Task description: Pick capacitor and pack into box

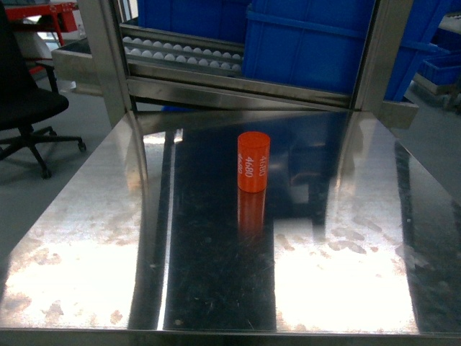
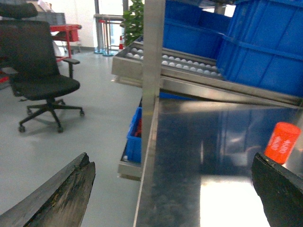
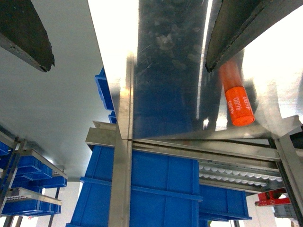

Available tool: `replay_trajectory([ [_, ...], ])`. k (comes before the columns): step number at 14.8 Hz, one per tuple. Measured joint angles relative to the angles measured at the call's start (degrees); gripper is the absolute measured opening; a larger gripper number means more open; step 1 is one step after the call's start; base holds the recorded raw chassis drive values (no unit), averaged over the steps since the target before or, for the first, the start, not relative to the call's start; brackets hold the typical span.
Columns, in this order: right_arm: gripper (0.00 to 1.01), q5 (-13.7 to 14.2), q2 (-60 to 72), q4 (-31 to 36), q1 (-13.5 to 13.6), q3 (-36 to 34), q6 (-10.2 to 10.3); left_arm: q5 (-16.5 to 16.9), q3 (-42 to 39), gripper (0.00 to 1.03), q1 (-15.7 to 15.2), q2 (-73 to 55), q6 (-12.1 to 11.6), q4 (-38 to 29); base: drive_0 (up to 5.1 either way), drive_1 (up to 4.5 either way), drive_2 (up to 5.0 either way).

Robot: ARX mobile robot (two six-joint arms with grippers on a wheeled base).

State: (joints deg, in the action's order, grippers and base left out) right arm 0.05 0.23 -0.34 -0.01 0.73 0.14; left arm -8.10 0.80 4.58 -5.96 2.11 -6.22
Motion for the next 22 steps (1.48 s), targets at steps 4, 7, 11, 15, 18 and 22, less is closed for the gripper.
replay_trajectory([
  [4,0.98,0.0,0.0,0.0,0.0,0.0,0.0,10.0,14.3,0.98,5.7,-47.1,0.0,-34.7,0.0,0.0,0.0],
  [7,0.98,0.0,0.0,0.0,0.0,0.0,0.0,18.5,29.6,0.98,7.8,-78.8,-2.3,-41.7,0.0,0.0,0.0],
  [11,0.98,0.0,0.0,0.0,0.0,0.0,0.0,22.8,50.9,0.98,16.0,-106.2,-4.5,-40.0,0.0,0.0,0.0],
  [15,0.98,0.0,0.0,0.0,0.0,0.0,0.0,22.6,63.6,0.98,17.1,-119.6,-6.7,-36.8,0.0,0.0,0.0],
  [18,0.98,0.0,0.0,0.0,0.0,0.0,0.0,21.5,71.4,0.98,18.3,-126.0,-6.4,-34.2,0.0,0.0,0.0],
  [22,0.98,0.0,0.0,0.0,0.0,0.0,0.0,19.6,78.6,0.98,18.3,-132.5,-4.1,-33.0,0.0,0.0,0.0],
])
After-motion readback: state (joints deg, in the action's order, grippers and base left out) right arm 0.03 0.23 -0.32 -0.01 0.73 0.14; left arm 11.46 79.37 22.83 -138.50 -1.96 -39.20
